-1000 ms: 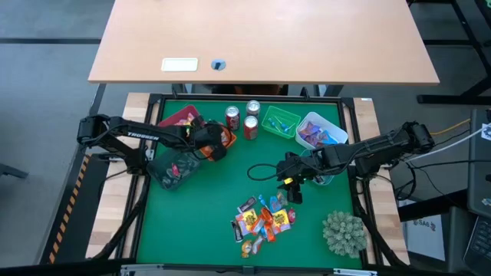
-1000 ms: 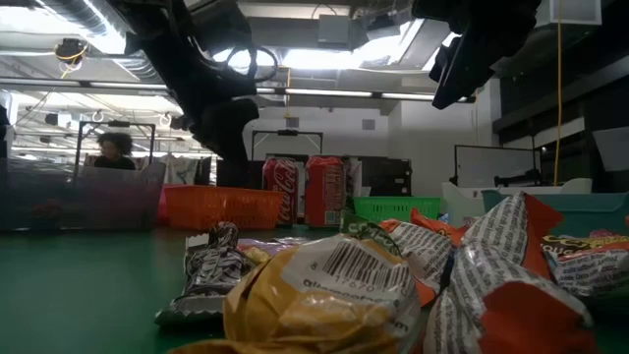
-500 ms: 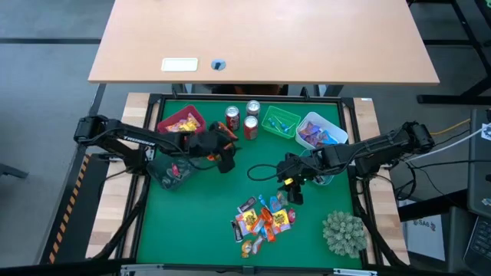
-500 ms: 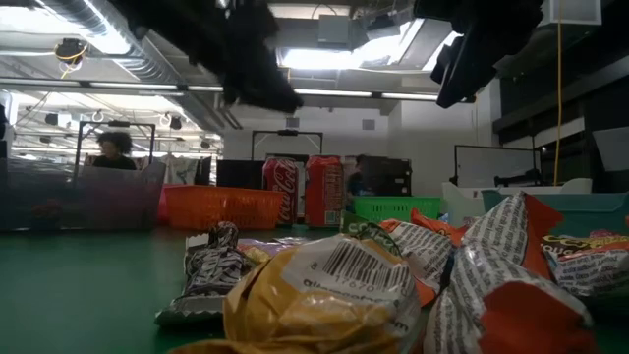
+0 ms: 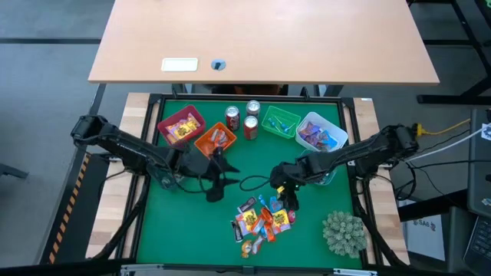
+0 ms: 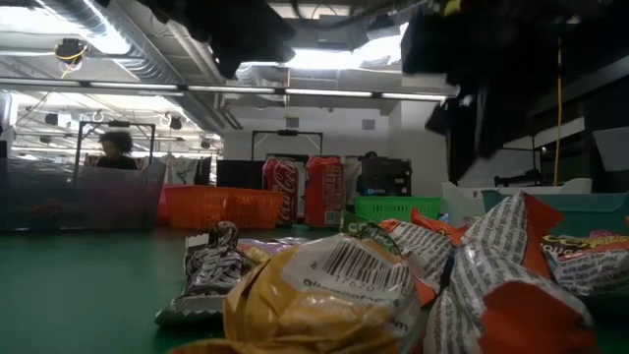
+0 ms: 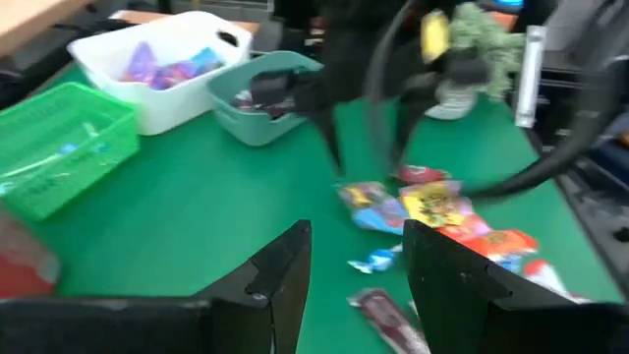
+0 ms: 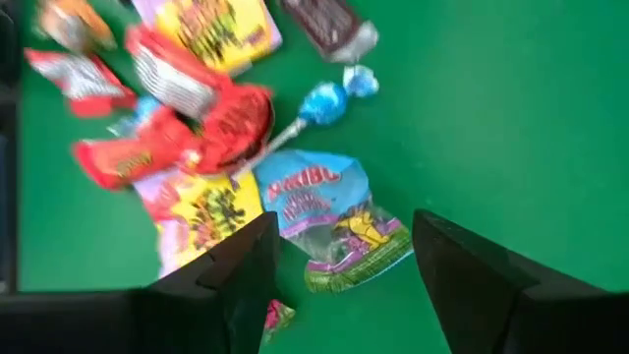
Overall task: Sort candy
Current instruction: Put the blue gummy into the white bin
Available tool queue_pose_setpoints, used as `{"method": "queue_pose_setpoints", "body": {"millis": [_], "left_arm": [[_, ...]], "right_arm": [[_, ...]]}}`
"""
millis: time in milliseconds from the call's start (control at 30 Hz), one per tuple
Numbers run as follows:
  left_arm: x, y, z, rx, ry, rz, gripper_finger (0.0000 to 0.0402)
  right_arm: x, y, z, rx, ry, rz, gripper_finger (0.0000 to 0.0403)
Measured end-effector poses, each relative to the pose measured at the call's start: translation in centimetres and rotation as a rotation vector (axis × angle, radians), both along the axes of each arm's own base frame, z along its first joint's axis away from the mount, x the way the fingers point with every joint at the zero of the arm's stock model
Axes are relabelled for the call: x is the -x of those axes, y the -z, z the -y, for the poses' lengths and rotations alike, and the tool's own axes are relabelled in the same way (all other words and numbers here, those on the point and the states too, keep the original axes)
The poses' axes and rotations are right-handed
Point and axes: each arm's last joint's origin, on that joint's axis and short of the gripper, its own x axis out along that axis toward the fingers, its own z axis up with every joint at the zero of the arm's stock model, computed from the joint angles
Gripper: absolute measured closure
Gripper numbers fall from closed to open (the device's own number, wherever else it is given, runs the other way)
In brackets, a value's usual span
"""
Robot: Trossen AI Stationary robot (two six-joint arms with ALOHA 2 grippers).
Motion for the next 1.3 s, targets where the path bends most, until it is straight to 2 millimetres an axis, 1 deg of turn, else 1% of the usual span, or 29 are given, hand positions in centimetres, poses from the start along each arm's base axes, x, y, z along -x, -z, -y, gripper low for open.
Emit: {"method": "queue_pose_setpoints", "body": {"millis": [200, 333, 433, 533, 600, 800, 867, 900, 967, 1033, 1100, 1200, 1300], "left_arm": [[0.5, 0.1, 1.8, 0.019, 0.051, -0.006, 0.025], [0.7, 0.1, 2.4, 0.019, 0.074, -0.006, 0.025], [0.7, 0.0, 2.7, 0.02, 0.083, 0.0, 0.025], [0.8, 0.0, 3.0, 0.02, 0.091, -0.001, 0.025], [0.9, 0.0, 3.2, 0.02, 0.098, -0.001, 0.025], [1.1, 0.0, 3.7, 0.02, 0.118, -0.002, 0.025], [1.1, 0.0, 3.8, 0.019, 0.122, -0.002, 0.025], [1.1, 0.0, 3.8, 0.02, 0.122, -0.002, 0.025], [1.1, 0.0, 3.8, 0.023, 0.12, -0.003, 0.025], [1.1, 0.0, 3.8, 0.023, 0.12, -0.003, 0.025], [1.1, 0.0, 3.8, 0.023, 0.12, -0.003, 0.025], [1.1, 0.0, 3.8, 0.024, 0.12, -0.002, 0.025], [1.1, 0.0, 3.8, 0.024, 0.12, -0.002, 0.025]], "right_arm": [[-0.9, 3.0, -0.2, 0.049, -0.05, -0.084, 0.0169], [-1.2, 4.8, -0.3, 0.066, -0.065, -0.14, 0.0169], [-1.4, 5.7, -0.3, 0.074, -0.065, -0.168, 0.0182], [-1.5, 6.0, -0.3, 0.075, -0.065, -0.177, 0.0213], [-1.5, 6.1, -0.3, 0.077, -0.064, -0.179, 0.0243], [-1.5, 6.0, -0.2, 0.083, -0.061, -0.179, 0.0352], [-1.4, 5.7, -0.2, 0.08, -0.068, -0.2, 0.0384], [-1.3, 5.4, -0.3, 0.083, -0.08, -0.221, 0.0389], [-1.2, 4.7, -0.3, 0.112, -0.104, -0.257, 0.0383], [-1.4, 3.4, -0.3, 0.128, -0.133, -0.249, 0.0372], [-1.3, 2.0, -0.2, 0.148, -0.171, -0.252, 0.0369], [-1.0, 0.3, 0.0, 0.216, -0.227, -0.268, 0.0382], [-0.3, -1.7, 0.5, 0.311, -0.253, -0.286, 0.0395]]}}
